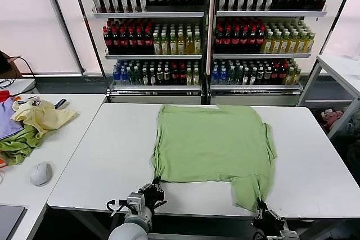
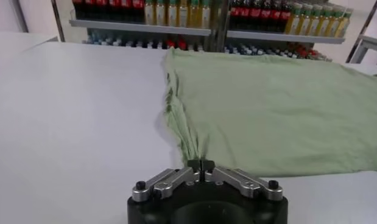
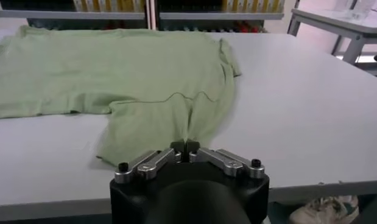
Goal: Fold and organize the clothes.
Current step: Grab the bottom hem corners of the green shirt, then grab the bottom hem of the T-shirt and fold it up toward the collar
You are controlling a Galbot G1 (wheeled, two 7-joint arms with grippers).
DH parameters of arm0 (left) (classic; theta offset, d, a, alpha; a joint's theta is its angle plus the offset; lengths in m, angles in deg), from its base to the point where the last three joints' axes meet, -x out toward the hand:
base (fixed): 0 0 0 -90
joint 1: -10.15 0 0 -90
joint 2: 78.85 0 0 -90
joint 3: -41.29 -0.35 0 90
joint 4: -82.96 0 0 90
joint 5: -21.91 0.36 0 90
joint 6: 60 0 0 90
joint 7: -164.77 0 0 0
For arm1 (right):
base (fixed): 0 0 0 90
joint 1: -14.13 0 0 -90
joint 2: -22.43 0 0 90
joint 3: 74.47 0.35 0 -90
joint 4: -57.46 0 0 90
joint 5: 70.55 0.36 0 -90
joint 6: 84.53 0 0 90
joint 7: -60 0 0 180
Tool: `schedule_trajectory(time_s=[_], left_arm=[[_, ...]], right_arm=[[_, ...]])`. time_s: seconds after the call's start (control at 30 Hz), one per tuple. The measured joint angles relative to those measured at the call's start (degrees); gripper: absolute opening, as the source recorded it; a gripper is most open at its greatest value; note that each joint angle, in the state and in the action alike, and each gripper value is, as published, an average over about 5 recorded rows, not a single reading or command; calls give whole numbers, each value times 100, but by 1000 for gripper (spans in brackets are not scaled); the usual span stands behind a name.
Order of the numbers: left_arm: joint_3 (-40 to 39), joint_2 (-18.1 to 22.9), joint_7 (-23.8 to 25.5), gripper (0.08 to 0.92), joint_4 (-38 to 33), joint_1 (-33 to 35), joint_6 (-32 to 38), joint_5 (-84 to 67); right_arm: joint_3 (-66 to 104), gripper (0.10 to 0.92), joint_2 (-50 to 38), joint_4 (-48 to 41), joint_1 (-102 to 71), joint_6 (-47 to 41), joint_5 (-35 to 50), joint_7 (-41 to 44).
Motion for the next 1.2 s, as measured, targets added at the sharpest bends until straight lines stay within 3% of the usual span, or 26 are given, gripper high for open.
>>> schedule_trajectory(time_s=[0.6,1.2], left_arm=[[178,-193,175,86,-294,-459,601,-420],[-230,-109,197,86,1030,-1899,735,-223]], right_arm=[[298,115,-438,-21,755,346,332,93],[-107,115,-1126,-1363,2635,223,452,134]])
